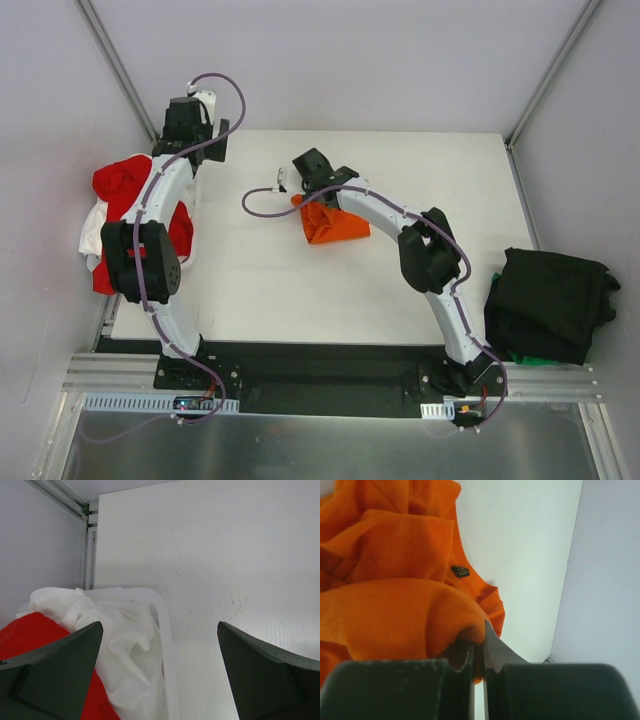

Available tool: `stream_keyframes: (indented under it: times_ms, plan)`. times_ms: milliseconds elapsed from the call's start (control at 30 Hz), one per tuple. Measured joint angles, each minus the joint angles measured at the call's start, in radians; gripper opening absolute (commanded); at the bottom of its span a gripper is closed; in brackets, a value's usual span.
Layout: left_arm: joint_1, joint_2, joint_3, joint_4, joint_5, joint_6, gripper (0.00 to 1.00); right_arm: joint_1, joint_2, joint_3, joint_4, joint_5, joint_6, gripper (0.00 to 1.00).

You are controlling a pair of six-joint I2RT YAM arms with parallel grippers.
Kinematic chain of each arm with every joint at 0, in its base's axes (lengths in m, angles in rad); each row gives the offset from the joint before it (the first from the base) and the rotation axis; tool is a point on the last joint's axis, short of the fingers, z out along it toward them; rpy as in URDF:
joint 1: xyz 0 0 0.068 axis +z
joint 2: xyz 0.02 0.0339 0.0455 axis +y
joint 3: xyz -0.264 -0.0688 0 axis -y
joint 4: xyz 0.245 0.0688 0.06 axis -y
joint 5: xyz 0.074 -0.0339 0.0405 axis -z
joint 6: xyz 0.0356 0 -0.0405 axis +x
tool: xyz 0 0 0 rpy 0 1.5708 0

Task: Fold and stack the t-shirts
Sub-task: Fold the long partially folded tshirt into a neat square

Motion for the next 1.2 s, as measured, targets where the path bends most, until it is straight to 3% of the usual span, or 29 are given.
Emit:
stream_keyframes:
  times_ms: [200, 300, 333, 400, 500, 1200]
  plan:
    - [0.0, -0.011, -0.008, 0.0, 0.001, 0.0, 0.99, -0.008, 0.027, 0.014, 0.06, 0.035, -0.039, 0.14]
    - [0.0, -0.011, -0.018, 0.0, 0.005, 0.0, 0.99, -0.016, 0.04, 0.026, 0.083, 0.051, -0.054, 0.34]
    - [0.0, -0.011, -0.021, 0.0, 0.006, 0.001, 0.99, -0.021, 0.042, 0.027, 0.091, 0.059, -0.062, 0.46]
    - [0.0, -0.011, -0.024, -0.002, 0.008, 0.0, 0.99, -0.028, 0.042, 0.027, 0.103, 0.068, -0.068, 0.56]
    - [0.0, -0.011, -0.027, -0.001, 0.009, 0.0, 0.99, -0.038, 0.043, 0.027, 0.126, 0.082, -0.076, 0.62]
    - [0.0, -0.013, -0.055, -0.003, 0.035, 0.0, 0.99, -0.034, -0.016, -0.099, 0.198, 0.117, -0.074, 0.65]
